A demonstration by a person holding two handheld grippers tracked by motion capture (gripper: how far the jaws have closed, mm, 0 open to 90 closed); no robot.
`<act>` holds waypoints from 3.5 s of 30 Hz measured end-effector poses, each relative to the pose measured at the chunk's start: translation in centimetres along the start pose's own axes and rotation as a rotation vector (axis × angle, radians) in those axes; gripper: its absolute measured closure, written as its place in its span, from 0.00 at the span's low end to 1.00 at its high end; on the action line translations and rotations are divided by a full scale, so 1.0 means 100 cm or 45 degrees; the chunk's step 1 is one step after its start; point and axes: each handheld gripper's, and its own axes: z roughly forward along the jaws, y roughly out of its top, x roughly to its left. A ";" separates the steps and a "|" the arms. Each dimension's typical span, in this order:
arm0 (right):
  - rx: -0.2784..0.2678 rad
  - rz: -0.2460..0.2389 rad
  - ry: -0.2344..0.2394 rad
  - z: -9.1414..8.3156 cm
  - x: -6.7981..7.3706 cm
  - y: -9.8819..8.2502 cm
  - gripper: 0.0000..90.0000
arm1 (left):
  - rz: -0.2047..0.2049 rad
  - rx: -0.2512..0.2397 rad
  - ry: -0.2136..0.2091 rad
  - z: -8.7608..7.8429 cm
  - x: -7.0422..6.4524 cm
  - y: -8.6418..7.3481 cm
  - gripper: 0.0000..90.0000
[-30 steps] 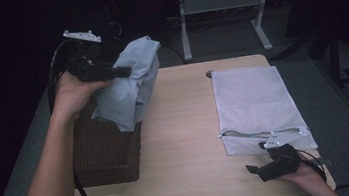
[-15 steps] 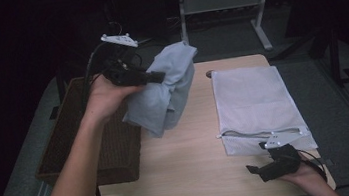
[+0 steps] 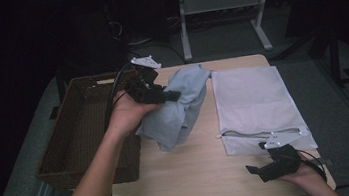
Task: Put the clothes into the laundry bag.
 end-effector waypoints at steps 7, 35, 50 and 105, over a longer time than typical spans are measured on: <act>0.002 -0.004 0.003 0.000 0.001 0.000 0.06 | -0.027 0.051 0.019 0.024 0.002 -0.020 0.79; 0.020 0.189 -0.201 -0.025 -0.048 -0.003 0.78 | -0.114 0.070 -0.032 0.082 0.004 -0.075 0.79; 0.219 0.165 -0.188 -0.022 -0.064 -0.021 0.99 | -0.120 0.076 -0.063 0.083 0.006 -0.079 0.79; 0.222 -0.244 0.173 0.093 0.020 0.082 0.93 | -0.135 0.072 -0.080 0.069 0.009 -0.087 0.79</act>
